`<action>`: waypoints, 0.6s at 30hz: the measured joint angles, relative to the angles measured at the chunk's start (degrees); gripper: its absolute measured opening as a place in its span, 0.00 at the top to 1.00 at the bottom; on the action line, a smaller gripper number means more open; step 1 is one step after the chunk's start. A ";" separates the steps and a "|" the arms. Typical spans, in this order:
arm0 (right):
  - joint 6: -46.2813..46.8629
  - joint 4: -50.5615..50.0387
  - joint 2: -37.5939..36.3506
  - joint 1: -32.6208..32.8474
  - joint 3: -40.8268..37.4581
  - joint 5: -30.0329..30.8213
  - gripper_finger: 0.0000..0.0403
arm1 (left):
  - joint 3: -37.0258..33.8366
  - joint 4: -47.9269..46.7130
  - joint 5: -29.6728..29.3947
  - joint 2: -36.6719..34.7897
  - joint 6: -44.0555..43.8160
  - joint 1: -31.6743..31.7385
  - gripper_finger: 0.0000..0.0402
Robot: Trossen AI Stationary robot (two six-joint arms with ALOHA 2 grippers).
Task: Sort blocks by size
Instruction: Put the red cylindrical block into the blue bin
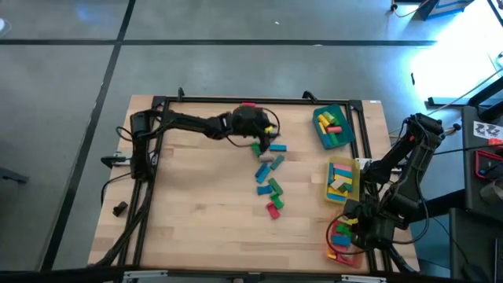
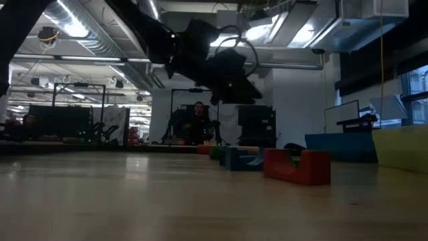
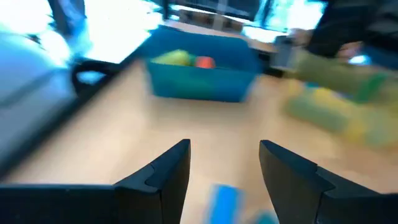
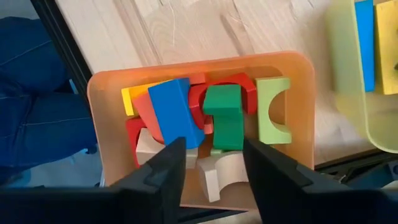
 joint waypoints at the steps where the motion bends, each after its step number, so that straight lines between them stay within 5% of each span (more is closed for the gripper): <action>1: -0.02 0.00 0.00 0.00 -0.01 0.21 0.59 | 0.00 -0.05 -0.85 0.00 2.16 1.22 0.54; 13: -8.56 0.04 0.00 -0.02 -0.01 27.38 0.58 | 0.00 -12.03 -4.44 0.00 22.28 16.59 0.54; 18: -11.36 -0.07 0.02 -0.74 -0.01 34.28 0.58 | 0.00 -15.97 -0.39 0.24 28.31 20.73 0.54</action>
